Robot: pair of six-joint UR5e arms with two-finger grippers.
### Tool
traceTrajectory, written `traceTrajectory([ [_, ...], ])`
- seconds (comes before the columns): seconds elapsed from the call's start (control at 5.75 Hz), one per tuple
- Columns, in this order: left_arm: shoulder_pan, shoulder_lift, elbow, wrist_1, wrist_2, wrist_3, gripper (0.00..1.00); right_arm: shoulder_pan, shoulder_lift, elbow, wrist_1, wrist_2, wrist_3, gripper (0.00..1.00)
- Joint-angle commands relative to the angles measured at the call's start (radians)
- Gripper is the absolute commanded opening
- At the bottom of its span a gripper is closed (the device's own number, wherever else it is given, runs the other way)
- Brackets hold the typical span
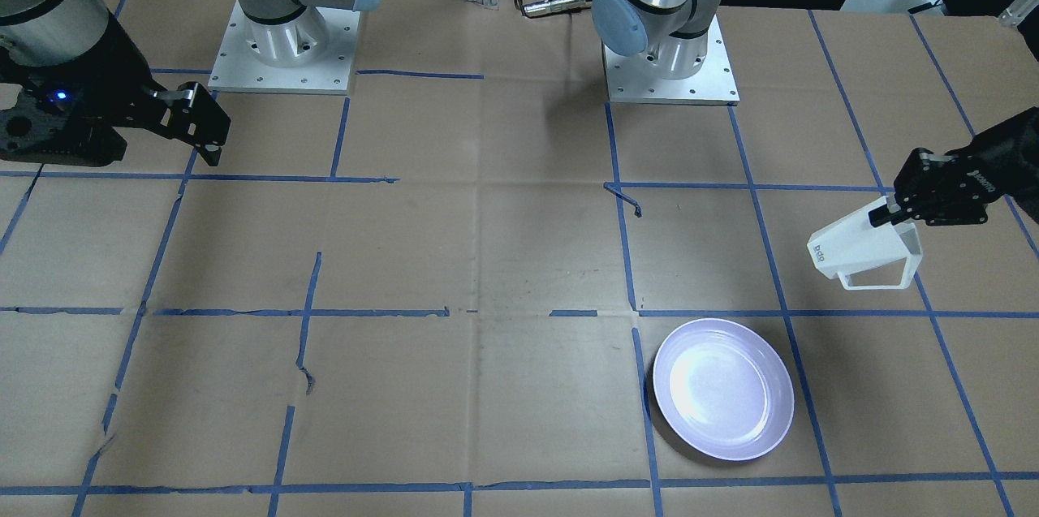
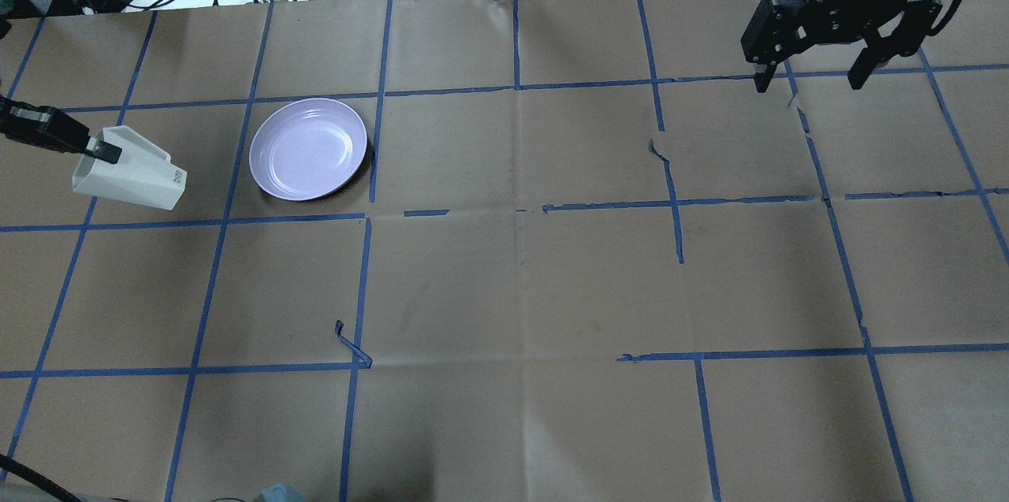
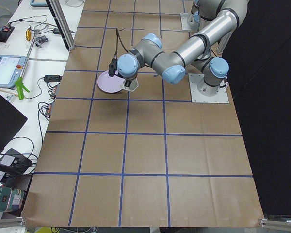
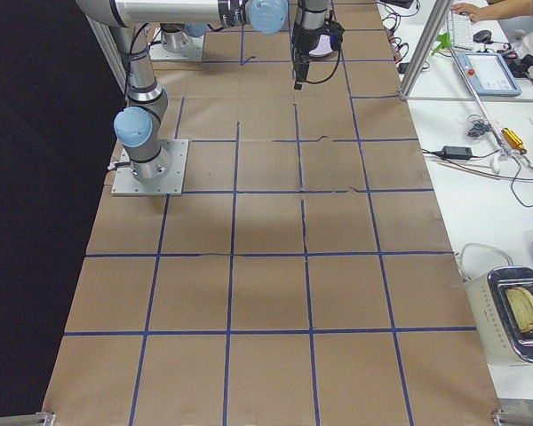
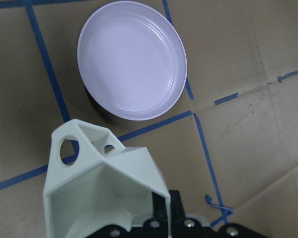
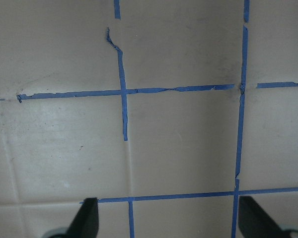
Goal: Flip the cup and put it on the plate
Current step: 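Lift the mug with the left gripper, turning it upright, then carry the upright mug with the left gripper over the plate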
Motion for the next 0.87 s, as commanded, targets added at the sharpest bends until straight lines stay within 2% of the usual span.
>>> traceTrajectory([
  [0.0,-0.264,-0.006,-0.008,0.237,0.157,-0.199,0.0,0.0,0.0,0.0,0.0,0.0,0.0,1.0],
  [0.35,-0.374,-0.07,-0.065,0.432,0.275,-0.202,0.0,0.0,0.0,0.0,0.0,0.0,0.0,1.0],
  [0.7,-0.4,-0.105,-0.146,0.573,0.3,-0.202,0.01,0.0,0.0,0.0,0.0,0.0,0.0,1.0],
])
